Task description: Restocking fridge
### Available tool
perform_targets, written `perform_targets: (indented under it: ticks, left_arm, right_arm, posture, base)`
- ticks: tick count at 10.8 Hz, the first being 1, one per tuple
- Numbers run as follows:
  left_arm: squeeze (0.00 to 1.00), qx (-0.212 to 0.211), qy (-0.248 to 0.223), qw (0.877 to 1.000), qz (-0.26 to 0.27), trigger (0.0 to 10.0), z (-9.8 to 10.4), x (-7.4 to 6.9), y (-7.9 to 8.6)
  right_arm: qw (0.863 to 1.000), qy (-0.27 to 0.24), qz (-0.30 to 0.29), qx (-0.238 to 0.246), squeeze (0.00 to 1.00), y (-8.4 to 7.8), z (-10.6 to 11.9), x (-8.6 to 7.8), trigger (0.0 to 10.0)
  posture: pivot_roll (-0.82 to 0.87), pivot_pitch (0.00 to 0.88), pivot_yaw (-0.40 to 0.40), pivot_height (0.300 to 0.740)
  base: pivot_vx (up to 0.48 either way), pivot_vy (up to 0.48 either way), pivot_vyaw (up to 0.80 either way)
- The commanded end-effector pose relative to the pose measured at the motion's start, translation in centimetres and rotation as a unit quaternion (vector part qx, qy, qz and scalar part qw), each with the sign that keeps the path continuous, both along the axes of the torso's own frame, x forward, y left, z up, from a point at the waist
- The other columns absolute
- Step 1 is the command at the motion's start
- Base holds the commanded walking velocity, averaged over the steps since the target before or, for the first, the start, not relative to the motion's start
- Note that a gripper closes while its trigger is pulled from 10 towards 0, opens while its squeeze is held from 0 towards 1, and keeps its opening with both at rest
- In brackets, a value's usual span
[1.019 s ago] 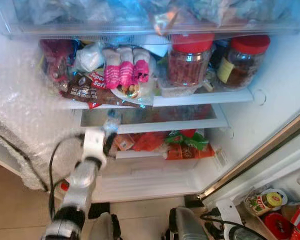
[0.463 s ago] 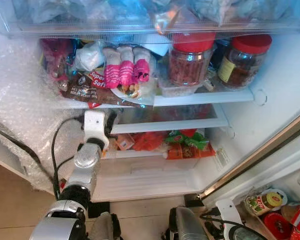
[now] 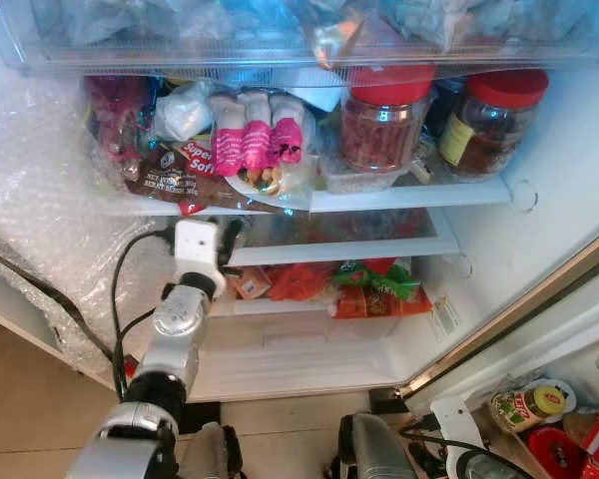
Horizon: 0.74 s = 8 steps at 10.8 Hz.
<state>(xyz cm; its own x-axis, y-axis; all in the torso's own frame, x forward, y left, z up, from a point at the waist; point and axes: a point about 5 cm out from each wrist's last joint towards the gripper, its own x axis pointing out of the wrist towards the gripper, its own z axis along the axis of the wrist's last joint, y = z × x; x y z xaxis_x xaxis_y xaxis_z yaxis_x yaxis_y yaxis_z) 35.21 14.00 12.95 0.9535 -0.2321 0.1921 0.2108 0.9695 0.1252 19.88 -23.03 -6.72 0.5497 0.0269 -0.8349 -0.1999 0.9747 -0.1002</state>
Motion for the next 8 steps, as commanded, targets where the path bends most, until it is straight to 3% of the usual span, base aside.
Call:
perform_targets:
  ticks: [1, 3, 5, 8]
  left_arm:
    - [0.00, 0.027, 0.003, 0.999, -0.037, 10.0, -0.7, -0.8, -0.8]
    - [0.00, 0.055, 0.001, 0.998, -0.043, 10.0, -1.6, -2.1, -0.4]
    - [0.00, 0.050, 0.003, 0.999, -0.020, 10.0, -2.5, -3.4, 0.6]
    - [0.00, 0.035, 0.018, 0.999, -0.016, 10.0, -3.1, -4.8, 0.6]
  right_arm:
    - [1.000, 0.009, -0.008, -0.002, 0.00, -0.2, -0.3, -0.7, 10.0]
    - [1.000, 0.009, -0.012, -0.001, 0.00, -0.2, -0.4, -0.7, 10.0]
    - [1.000, 0.010, -0.012, 0.000, 0.00, -0.2, -0.4, -0.8, 10.0]
    - [1.000, 0.011, -0.012, -0.001, 0.00, -0.3, -0.4, -0.9, 10.0]
  posture:
    - [-0.13, 0.153, -0.032, 0.641]
    - [-0.13, 0.151, -0.025, 0.641]
    - [-0.13, 0.155, -0.027, 0.641]
    - [-0.13, 0.168, -0.033, 0.641]
  base:
    - [0.000, 0.000, 0.00]
    - [0.000, 0.000, 0.00]
    - [0.000, 0.000, 0.00]
    - [0.000, 0.000, 0.00]
